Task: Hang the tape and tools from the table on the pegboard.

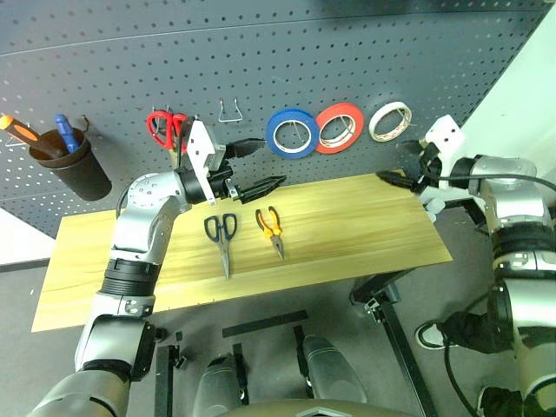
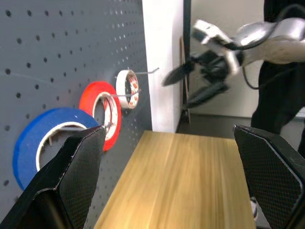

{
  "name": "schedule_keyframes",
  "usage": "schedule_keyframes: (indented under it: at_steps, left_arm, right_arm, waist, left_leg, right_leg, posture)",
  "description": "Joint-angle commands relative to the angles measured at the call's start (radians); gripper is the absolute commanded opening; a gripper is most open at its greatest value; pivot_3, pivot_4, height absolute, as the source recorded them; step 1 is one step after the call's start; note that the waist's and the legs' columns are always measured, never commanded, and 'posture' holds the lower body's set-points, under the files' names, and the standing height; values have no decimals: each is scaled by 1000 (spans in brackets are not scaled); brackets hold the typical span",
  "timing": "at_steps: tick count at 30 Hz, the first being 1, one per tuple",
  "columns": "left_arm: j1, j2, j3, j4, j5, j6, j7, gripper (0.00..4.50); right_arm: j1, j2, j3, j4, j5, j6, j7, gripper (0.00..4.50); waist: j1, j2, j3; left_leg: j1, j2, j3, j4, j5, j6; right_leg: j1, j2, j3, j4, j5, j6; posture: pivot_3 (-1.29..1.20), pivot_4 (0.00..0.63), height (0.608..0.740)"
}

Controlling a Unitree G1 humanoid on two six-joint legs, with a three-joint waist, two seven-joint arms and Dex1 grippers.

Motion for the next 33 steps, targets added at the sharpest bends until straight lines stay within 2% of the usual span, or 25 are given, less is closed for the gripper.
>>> schedule_keyframes:
  at_steps: [1, 4, 7, 12, 16, 20, 28, 33]
  left_arm:
    - [18, 34, 7, 12, 33, -23, -3, 4500]
    - [42, 51, 23, 1, 30, -4, 9, 4500]
    - [91, 83, 21, -12, 67, -12, 39, 4500]
    - [157, 107, 31, -17, 85, -21, 66, 4500]
    - [167, 112, 40, 23, 84, -14, 74, 4500]
    - [163, 130, 49, 96, 93, -31, 61, 4500]
    - [201, 190, 39, 183, 130, -81, -4, 4500]
    - [202, 194, 38, 221, 127, -97, -49, 4500]
  right_arm:
    - [38, 37, -22, -291, 90, 280, -82, 4469]
    - [45, 90, -17, -379, 105, 470, -188, 4469]
    - [30, 134, 19, -398, 97, 611, -260, 4469]
    - [-15, 186, 65, -344, 82, 715, -344, 4469]
    - [-86, 239, 68, -227, 71, 724, -408, 4469]
    - [-161, 290, 107, -117, 65, 713, -405, 4469]
    - [-279, 426, 133, 89, 44, 698, -457, 4469]
    - [-333, 477, 117, 201, 32, 668, -506, 4469]
  waist:
    - [-2, 1, -1]
    - [4, 1, -1]
    - [9, 1, -2]
    - [31, 1, -1]
    - [49, 0, 0]
    - [61, -1, 6]
    - [64, -5, 58]
    - [78, -7, 103]
  left_leg:
    - [2, 0, 0, 0, 0, 0]
    - [12, 0, 0, -1, 0, 0]
    - [13, -1, -1, -1, 0, 1]
    - [12, -2, -1, -1, -1, 2]
    - [12, -2, -1, -1, -3, 6]
    - [12, -2, -1, -2, -5, 8]
    - [9, -2, -1, -3, -6, 10]
    - [7, 1, -1, -3, -6, 11]
  right_leg:
    - [1, 1, 1, 0, 0, 0]
    - [11, 2, 1, 0, 0, 0]
    - [14, 1, 2, -1, 0, 0]
    - [12, 0, 2, -2, 0, 0]
    - [12, 0, 2, -2, 0, 0]
    - [12, 0, 1, -3, 0, 0]
    - [9, 0, 0, -4, 0, 0]
    - [6, -1, -1, -3, 0, 0]
  posture:
    - [-69, 114, 740]
    - [-69, 120, 740]
    - [-62, 129, 740]
    - [-38, 161, 740]
    - [-24, 194, 740]
    - [-12, 223, 740]
    - [36, 330, 740]
    - [65, 371, 740]
